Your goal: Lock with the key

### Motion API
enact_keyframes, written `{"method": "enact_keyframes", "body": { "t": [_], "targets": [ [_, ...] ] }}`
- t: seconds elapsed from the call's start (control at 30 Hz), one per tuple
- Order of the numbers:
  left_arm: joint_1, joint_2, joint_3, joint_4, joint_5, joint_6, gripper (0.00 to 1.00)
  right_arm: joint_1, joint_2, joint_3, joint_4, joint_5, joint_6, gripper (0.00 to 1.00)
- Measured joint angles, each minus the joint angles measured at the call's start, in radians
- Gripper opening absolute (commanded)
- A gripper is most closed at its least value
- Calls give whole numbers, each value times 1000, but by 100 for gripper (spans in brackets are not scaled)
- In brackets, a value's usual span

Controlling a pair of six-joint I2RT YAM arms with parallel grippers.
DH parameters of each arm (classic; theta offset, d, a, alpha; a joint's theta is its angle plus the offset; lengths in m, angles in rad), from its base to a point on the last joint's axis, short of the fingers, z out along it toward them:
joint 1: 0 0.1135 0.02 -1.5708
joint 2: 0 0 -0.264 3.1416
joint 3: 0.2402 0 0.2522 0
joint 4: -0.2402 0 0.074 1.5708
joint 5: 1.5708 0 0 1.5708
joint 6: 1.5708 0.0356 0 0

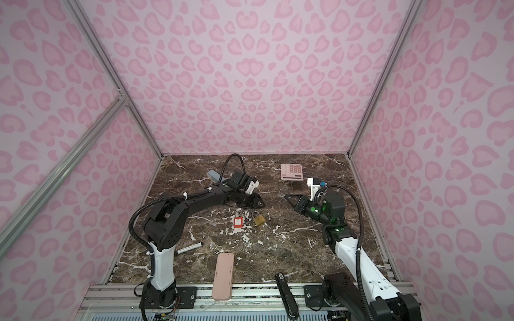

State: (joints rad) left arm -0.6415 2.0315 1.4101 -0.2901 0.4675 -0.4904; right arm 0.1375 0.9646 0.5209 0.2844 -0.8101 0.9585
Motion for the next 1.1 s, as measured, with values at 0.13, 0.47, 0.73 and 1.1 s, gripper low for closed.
{"method": "enact_keyframes", "body": {
  "t": [0.13,0.47,0.73,1.1],
  "targets": [
    [-43,36,34,-6,0,-11,49,-73,-26,-28,-44,27,4,0],
    [-100,118,140,-93,-42,-32,50,-160,-86,-66,-93,36,26,0],
    [-110,133,151,-150,-41,-40,50,-166,-90,-77,-102,47,30,0],
    [-125,132,142,-164,-17,-39,51,-166,-92,-93,-95,51,45,0]
  ]
}}
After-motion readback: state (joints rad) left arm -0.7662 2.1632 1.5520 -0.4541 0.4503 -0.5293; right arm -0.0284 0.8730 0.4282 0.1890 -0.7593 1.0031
